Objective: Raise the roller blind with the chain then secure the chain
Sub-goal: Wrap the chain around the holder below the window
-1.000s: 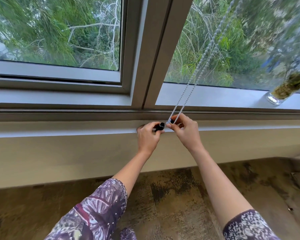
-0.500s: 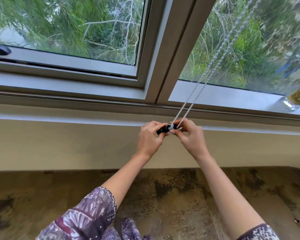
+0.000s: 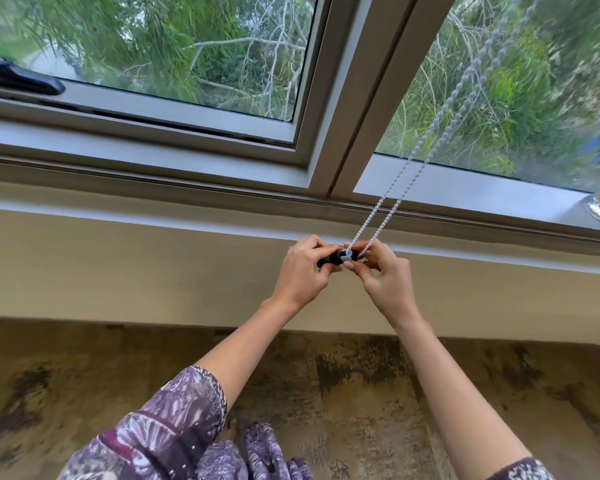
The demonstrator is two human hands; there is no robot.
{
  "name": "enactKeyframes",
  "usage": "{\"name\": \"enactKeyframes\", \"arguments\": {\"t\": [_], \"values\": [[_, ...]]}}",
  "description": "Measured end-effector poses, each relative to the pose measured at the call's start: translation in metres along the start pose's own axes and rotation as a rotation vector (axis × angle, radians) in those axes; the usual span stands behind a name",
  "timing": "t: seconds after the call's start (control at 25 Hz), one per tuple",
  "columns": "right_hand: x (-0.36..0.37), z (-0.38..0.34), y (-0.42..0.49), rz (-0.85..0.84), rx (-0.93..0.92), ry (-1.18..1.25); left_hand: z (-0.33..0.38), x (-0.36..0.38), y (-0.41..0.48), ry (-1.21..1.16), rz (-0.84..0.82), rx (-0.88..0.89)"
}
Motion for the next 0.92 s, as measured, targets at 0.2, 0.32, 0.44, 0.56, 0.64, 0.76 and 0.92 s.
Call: {"name": "enactKeyframes", "arguments": {"t": [0.2, 0.32, 0.44, 0.56, 0.64, 0.76, 0.92], "values": [[0.001, -0.002, -0.005, -0.015, -0.006, 0.008, 0.004, -0.003, -0.002, 0.005, -0.051, 0.034], [0.0, -0.004, -0.008, -0.012, -0.015, 0.003, 0.006, -0.005, -0.006, 0.013, -0.035, 0.054], [-0.001, -0.007, -0.01, -0.014, -0.026, -0.025, 0.007, -0.006, -0.013, 0.022, 0.02, 0.06], [-0.001, -0.01, -0.013, -0.001, -0.029, -0.037, 0.009, -0.007, -0.016, 0.024, 0.025, 0.05], [-0.001, -0.011, -0.015, 0.007, -0.029, -0.038, 0.009, -0.006, -0.017, 0.03, 0.006, 0.041], [-0.001, -0.013, -0.016, -0.012, -0.021, -0.027, 0.009, -0.006, -0.02, 0.06, -0.001, 0.038], [-0.001, -0.019, -0.017, -0.058, -0.044, -0.079, 0.008, -0.005, -0.017, 0.07, -0.089, 0.056]]}}
Point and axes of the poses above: each hand's wrist, its own y-axis towards the middle knuckle, its own x-axis out of the palm, z = x × y, the point moved 6 cm from there along y, towards the middle knuckle, and after that the axes turned 12 degrees about -z, right-handed, at the moved point
